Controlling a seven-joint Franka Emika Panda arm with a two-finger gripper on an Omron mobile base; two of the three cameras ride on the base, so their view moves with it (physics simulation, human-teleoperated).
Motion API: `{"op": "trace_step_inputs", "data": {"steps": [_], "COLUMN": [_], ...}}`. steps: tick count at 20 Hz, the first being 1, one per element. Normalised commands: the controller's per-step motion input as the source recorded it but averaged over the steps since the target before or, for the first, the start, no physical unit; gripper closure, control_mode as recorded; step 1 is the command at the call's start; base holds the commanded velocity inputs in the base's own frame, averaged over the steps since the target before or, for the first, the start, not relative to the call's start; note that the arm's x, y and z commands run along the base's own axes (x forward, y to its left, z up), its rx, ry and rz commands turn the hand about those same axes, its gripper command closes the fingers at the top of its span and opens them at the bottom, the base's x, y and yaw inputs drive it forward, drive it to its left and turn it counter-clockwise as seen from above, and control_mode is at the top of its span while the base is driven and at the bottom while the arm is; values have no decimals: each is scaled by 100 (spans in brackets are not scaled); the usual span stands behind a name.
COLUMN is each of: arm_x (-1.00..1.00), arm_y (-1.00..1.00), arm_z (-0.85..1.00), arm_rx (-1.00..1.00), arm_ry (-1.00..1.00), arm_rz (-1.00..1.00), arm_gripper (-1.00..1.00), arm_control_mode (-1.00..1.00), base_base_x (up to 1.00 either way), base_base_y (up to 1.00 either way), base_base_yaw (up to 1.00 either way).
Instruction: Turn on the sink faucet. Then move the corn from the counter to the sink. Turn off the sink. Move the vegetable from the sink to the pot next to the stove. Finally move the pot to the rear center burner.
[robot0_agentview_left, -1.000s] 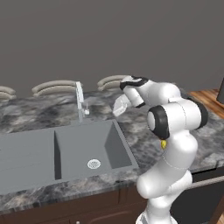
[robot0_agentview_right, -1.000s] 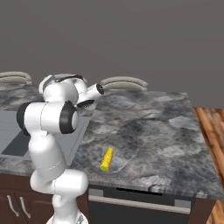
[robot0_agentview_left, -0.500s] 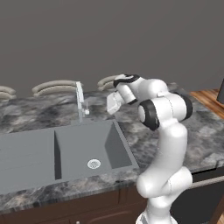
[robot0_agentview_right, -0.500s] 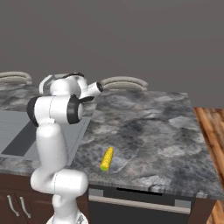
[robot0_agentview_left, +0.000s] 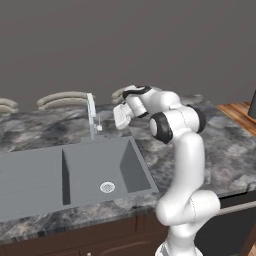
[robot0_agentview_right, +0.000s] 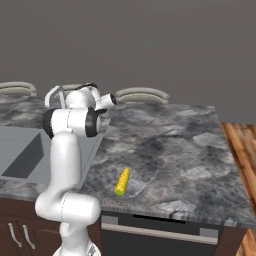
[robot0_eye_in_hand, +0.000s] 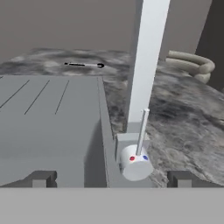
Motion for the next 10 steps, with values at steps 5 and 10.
{"op": "trace_step_inputs", "data": {"steps": [5, 10], "arm_x": [57, 55], "arm_y": [30, 20], "arm_z": [-12, -8], "arm_rx": [1, 0], "arm_ry": [0, 0], "arm_rz": [12, 11], "arm_gripper": [-100, -100], "arm_control_mode": [-100, -100], "base_base_x": [0, 0], "base_base_y": [0, 0], "base_base_yaw": [0, 0]}}
